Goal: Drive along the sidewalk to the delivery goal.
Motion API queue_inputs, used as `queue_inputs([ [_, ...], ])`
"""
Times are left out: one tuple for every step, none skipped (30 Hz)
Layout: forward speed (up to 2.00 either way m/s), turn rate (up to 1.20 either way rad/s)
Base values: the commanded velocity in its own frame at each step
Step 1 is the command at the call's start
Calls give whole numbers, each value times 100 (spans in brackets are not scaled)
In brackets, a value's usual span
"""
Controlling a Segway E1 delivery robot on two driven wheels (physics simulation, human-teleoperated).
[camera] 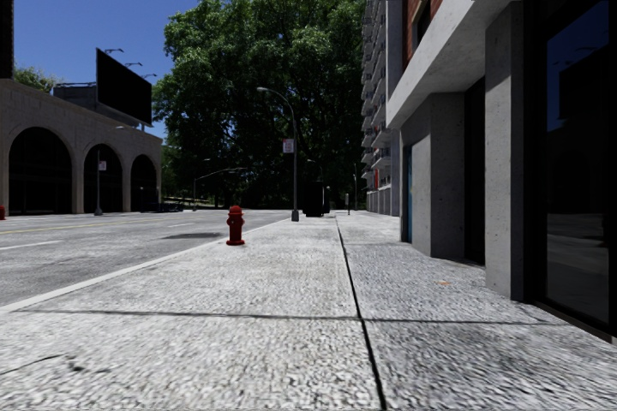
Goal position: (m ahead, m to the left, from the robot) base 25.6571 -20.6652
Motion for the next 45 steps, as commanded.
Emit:
queue_inputs([
  [200, 0],
  [200, 0],
  [200, 0],
  [200, 0],
  [200, 0],
  [200, 0],
  [200, 0],
  [200, 0],
  [200, 0],
  [200, 0],
  [200, 0],
  [200, 0],
  [200, 0],
  [200, 0],
  [200, 0],
  [200, 0],
  [200, 0],
  [200, 0],
  [200, 0],
  [200, 0],
  [200, 0],
  [200, 0],
  [200, 0],
  [200, 0],
  [200, 0],
  [200, 0],
  [200, 0],
  [200, 0],
  [200, 0],
  [200, 0],
  [200, 0],
  [200, 0],
  [200, 0],
  [200, 0],
  [200, 0],
  [200, 0],
  [200, 0],
  [200, 0],
  [200, 0],
  [200, 0],
  [200, 0],
  [200, 0],
  [200, 0],
  [200, 0],
  [200, 0],
])
